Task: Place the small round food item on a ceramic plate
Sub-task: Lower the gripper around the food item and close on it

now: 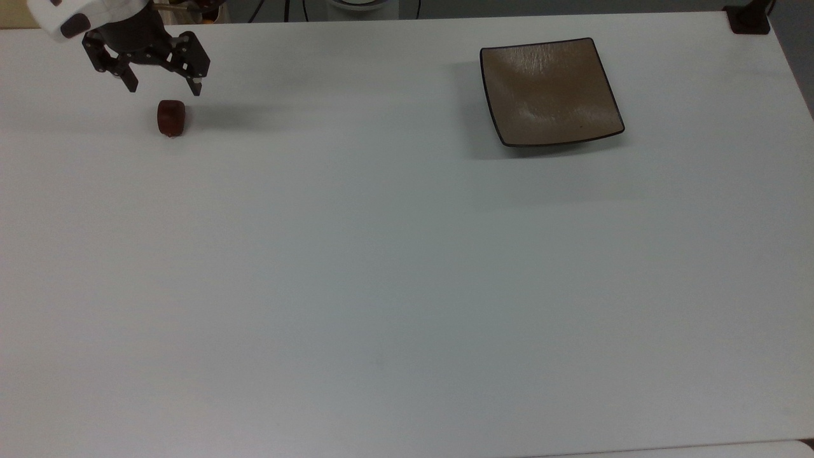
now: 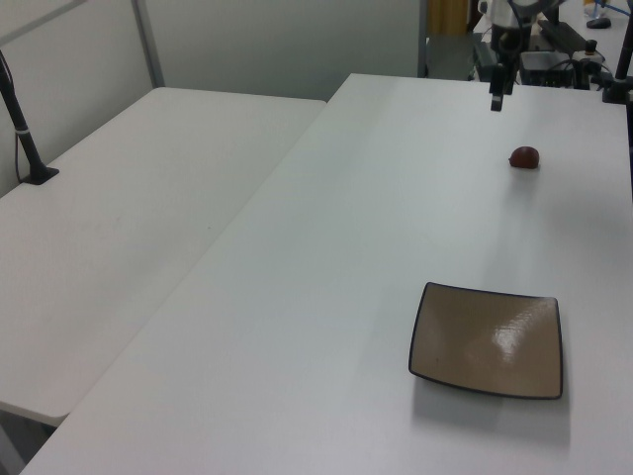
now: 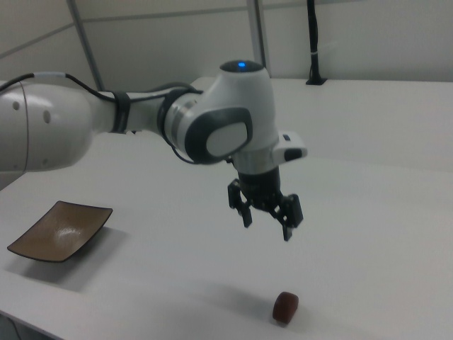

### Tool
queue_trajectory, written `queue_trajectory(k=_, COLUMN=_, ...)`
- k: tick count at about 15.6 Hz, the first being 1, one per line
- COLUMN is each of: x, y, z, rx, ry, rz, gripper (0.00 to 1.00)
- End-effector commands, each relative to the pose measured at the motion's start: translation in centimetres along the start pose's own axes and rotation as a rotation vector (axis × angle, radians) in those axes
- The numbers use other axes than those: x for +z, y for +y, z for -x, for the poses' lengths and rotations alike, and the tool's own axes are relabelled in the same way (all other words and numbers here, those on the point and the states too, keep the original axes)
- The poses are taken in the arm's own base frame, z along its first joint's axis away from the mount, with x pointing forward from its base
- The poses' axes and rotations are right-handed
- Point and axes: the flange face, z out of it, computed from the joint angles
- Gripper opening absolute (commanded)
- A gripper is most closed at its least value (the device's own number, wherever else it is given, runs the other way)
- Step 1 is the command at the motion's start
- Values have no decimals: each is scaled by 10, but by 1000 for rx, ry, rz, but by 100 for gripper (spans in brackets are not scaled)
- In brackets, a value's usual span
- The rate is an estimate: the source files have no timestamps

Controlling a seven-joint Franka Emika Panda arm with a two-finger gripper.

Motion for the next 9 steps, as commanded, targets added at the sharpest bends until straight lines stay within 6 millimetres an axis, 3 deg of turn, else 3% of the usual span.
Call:
queue_trajectory(k=1, x=28, y=12, z=15, rx=-49, ry=-4, rz=13, gripper=100)
queue_trajectory(k=9, x=93, y=16, z=28, rx=-97, ry=-37, rz=56, gripper=100)
